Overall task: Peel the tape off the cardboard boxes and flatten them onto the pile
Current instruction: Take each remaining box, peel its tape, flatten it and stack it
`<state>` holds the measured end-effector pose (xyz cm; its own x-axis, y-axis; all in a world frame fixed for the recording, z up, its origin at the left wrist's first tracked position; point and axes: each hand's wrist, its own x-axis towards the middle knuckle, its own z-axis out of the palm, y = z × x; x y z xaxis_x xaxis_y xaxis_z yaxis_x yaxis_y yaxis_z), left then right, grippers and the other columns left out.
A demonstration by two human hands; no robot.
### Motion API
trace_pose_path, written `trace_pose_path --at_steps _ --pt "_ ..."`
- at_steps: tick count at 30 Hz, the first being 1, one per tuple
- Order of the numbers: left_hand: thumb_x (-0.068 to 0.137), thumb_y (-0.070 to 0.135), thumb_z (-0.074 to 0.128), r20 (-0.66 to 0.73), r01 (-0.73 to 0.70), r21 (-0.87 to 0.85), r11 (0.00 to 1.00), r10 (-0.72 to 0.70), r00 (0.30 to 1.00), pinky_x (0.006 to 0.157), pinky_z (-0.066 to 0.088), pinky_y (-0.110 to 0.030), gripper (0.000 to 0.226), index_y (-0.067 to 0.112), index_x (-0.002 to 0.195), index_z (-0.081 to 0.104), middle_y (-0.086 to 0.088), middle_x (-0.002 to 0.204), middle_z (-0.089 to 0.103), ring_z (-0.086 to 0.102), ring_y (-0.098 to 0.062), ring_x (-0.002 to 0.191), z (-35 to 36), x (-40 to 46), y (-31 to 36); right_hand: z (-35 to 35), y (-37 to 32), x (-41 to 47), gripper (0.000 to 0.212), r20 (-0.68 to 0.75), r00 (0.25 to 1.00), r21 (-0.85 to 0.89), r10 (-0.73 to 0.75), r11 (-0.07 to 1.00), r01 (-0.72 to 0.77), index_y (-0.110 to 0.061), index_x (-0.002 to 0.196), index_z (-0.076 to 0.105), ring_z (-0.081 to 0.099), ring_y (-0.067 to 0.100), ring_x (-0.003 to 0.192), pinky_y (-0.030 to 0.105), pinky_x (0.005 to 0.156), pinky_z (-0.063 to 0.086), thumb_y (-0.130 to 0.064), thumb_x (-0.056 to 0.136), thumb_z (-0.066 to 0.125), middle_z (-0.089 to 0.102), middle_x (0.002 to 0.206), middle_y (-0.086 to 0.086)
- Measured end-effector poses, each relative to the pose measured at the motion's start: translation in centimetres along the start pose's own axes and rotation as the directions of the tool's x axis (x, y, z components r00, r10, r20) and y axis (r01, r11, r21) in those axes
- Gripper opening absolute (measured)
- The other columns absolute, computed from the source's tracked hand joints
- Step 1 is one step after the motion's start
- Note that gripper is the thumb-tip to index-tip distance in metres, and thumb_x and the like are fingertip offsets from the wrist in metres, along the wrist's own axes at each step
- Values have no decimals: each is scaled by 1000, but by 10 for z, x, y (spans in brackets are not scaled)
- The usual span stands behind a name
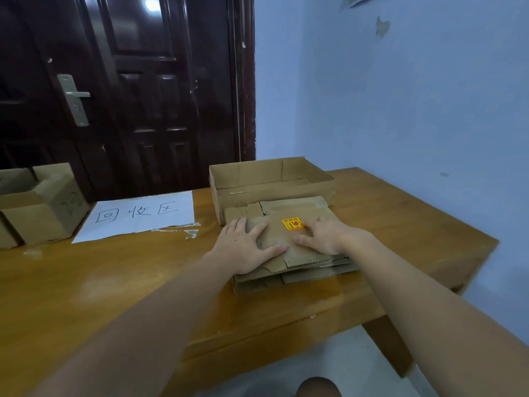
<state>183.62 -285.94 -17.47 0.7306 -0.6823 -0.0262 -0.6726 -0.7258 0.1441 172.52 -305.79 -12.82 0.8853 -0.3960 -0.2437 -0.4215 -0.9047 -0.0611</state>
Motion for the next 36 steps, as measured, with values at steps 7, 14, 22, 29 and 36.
trace_pose_path --at_steps 7,14,22,29,36 --pt "72 102 6 8 -8 40 999 7 1000 128 2 -48 105 47 161 -2 -8 172 -3 -1 -30 158 0 0 1 16 -1 1 82 -1 999 -67 45 997 -45 -32 162 -9 -5 36 156 52 125 4 -77 95 9 -4 168 21" --pt "81 94 0 14 -25 60 998 24 1000 128 -4 -46 98 39 161 -11 -9 171 -12 -9 -28 158 2 2 2 27 1 -4 79 -9 999 7 41 999 -41 -31 161 -15 -19 33 155 51 125 -7 -74 98 5 -19 167 19" --pt "89 86 1 -30 -13 71 997 15 999 128 -3 -43 101 19 164 -7 -10 171 -9 -9 -25 158 7 3 2 28 1 -3 79 -4 999 23 38 999 -38 -32 160 -17 -20 32 154 51 125 -8 -74 97 6 -21 166 18" --pt "89 85 3 -20 -6 78 997 8 1000 129 -1 -45 101 19 164 -5 -11 172 -7 -5 -26 159 4 3 3 29 1 -1 79 -3 999 13 44 999 -44 -33 159 -17 -20 31 154 50 125 -8 -75 97 5 -21 167 17" --pt "90 85 4 -40 -14 66 998 17 999 129 -1 -44 100 20 165 -3 -11 172 -6 -3 -27 159 6 3 1 26 0 -3 80 4 999 7 40 999 -40 -33 161 -14 -18 31 155 50 125 -6 -75 97 7 -18 167 17"
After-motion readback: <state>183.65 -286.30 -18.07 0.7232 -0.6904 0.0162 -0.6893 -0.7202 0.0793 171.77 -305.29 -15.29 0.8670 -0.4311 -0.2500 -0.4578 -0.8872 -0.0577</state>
